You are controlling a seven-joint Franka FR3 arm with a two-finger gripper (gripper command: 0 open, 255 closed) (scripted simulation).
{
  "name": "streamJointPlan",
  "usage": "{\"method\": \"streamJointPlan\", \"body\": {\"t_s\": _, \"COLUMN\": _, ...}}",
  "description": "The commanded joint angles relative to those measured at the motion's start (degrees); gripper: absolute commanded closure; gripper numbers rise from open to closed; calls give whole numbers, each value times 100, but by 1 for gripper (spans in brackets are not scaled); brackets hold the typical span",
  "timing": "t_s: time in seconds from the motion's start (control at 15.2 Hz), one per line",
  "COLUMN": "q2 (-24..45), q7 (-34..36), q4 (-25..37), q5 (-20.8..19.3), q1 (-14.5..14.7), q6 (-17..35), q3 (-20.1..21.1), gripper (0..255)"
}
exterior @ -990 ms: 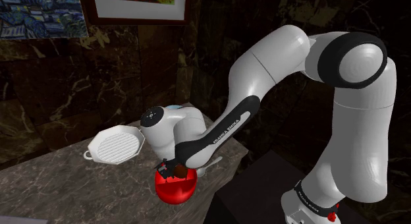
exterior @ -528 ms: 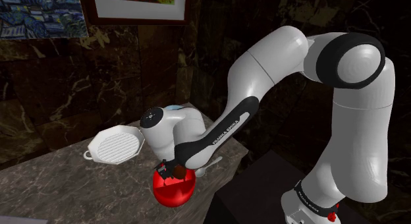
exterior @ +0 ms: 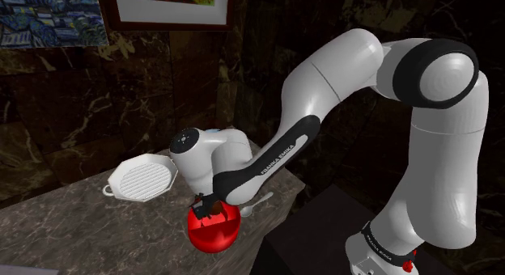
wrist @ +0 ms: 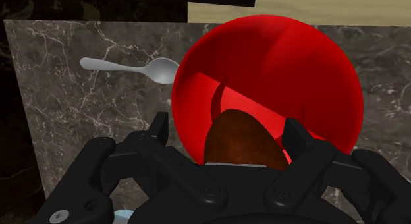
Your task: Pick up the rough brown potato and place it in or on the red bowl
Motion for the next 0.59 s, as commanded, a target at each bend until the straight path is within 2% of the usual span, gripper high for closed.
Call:
{"method": "streamJointPlan", "body": {"t_s": 0.0, "q2": -177, "q7": -99, "q4": 141, "q5": 175, "q1": 3, "q6": -295, "q3": 105, "gripper": 0}}
{"method": "streamJointPlan", "body": {"t_s": 0.07, "q2": -244, "q7": -140, "q4": 210, "q5": 242, "q1": 6, "q6": -420, "q3": 143, "gripper": 0}}
{"method": "streamJointPlan", "body": {"t_s": 0.53, "q2": -244, "q7": -140, "q4": 210, "q5": 242, "q1": 6, "q6": -420, "q3": 143, "gripper": 0}}
